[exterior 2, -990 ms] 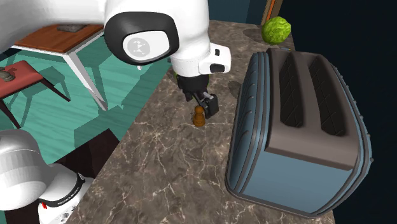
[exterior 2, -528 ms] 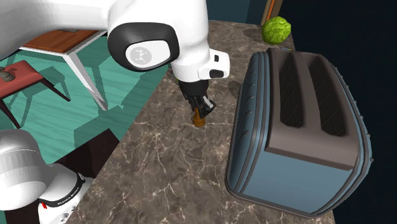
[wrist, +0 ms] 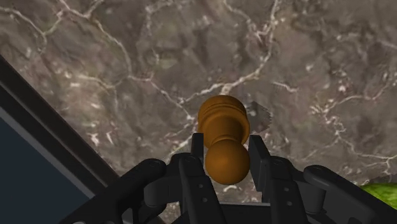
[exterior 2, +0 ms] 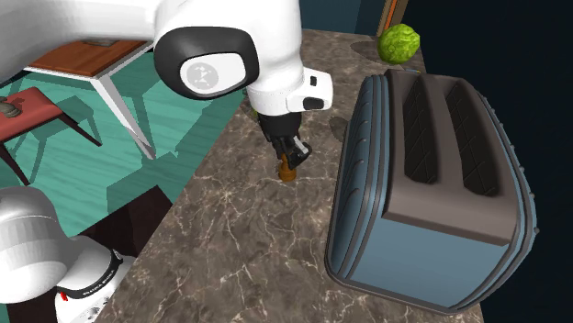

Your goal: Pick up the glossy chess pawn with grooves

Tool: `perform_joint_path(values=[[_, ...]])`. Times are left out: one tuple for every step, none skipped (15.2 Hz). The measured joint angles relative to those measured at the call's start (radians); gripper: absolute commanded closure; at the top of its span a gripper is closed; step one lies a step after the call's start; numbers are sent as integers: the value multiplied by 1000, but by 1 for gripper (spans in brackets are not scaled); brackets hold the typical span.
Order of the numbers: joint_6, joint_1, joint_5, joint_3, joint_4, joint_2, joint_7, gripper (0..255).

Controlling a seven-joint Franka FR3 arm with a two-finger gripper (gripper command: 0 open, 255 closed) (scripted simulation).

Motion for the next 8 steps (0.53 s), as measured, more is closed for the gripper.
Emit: perform_joint_path(values=[[-11,1,-1,2,9,-3,3,255],[-24,1,-1,2,21,-4,2,255],[-38,1,-2,3,33,-5,4,255],[-51,2,-1,3,50,-2,4,255],[-64,2,0,2,64,0,2,255],[-76,2,2,2,80,4,1,255],[-93,2,2,3,96,4,2,255],[-104,3,2,4,107,2,3,255]])
